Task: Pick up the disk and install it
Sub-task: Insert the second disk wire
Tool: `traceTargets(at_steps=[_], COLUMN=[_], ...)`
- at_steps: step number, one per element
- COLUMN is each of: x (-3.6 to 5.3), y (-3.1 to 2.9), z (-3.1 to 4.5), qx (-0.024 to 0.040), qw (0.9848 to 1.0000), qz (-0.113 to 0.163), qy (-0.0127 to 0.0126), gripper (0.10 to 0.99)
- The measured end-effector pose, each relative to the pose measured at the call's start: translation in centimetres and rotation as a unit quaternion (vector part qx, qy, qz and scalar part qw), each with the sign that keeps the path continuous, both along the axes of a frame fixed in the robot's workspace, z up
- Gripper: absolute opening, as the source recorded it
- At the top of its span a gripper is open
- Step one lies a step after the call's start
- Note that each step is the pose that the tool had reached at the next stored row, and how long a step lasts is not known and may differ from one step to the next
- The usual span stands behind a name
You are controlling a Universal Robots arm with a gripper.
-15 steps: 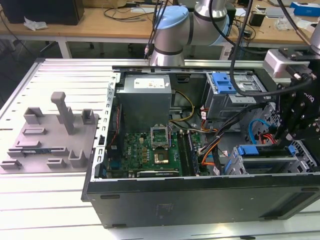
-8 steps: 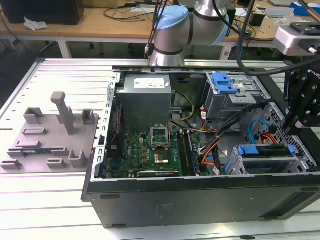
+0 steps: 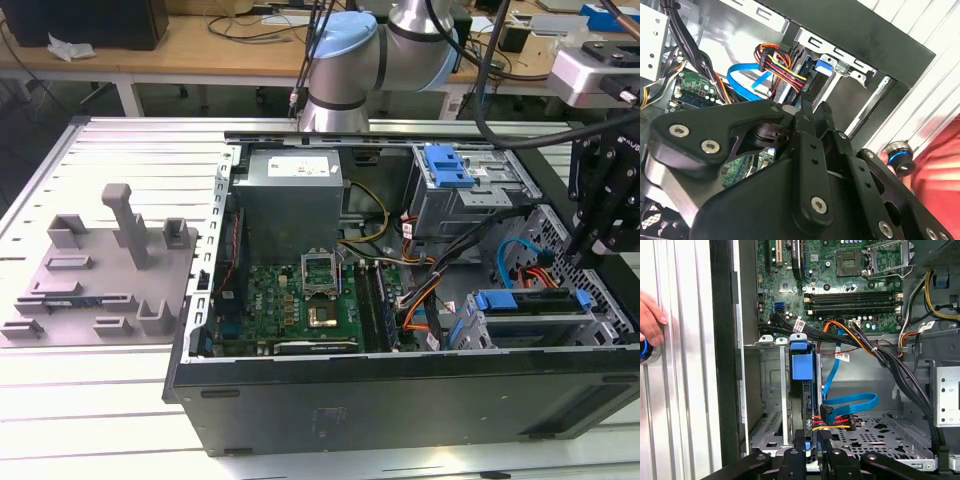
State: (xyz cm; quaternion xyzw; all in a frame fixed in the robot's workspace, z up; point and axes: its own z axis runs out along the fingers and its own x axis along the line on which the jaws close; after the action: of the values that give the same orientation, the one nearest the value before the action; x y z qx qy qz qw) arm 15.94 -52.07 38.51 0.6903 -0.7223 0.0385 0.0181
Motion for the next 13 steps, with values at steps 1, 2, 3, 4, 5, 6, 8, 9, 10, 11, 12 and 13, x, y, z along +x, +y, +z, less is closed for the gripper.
traceTargets(at_steps=[1, 2, 3, 4, 5, 6, 8, 9, 10, 11, 12, 13], x=[0.0, 0.0, 0.0, 0.0, 0.0, 0.0, 0.0, 0.0, 0.05, 0.1, 0.14, 0.15], y=[0.0, 0.0, 0.0, 0.0, 0.0, 0.0, 0.0, 0.0, 0.16, 0.37, 0.64, 0.95], z=[0.0, 0.0, 0.0, 0.0, 0.0, 0.0, 0.0, 0.0, 0.01, 0.0, 0.01, 0.0], qx=[0.0, 0.0, 0.0, 0.0, 0.0, 0.0, -0.0001, -0.0001, -0.0003, -0.0006, -0.0013, -0.0024], qw=[1.0, 1.0, 1.0, 1.0, 1.0, 1.0, 1.0, 1.0, 1.0, 1.0, 1.0, 1.0], qz=[0.0, 0.0, 0.0, 0.0, 0.0, 0.0, 0.0, 0.0, 0.0, 0.0, 0.0, 0.0], qy=[0.0, 0.0, 0.0, -0.0001, -0.0001, -0.0001, -0.0001, -0.0001, 0.0002, 0.0004, 0.0007, 0.0008], gripper=[0.239, 0.239, 0.239, 0.239, 0.239, 0.239, 0.239, 0.239, 0.239, 0.239, 0.239, 0.239])
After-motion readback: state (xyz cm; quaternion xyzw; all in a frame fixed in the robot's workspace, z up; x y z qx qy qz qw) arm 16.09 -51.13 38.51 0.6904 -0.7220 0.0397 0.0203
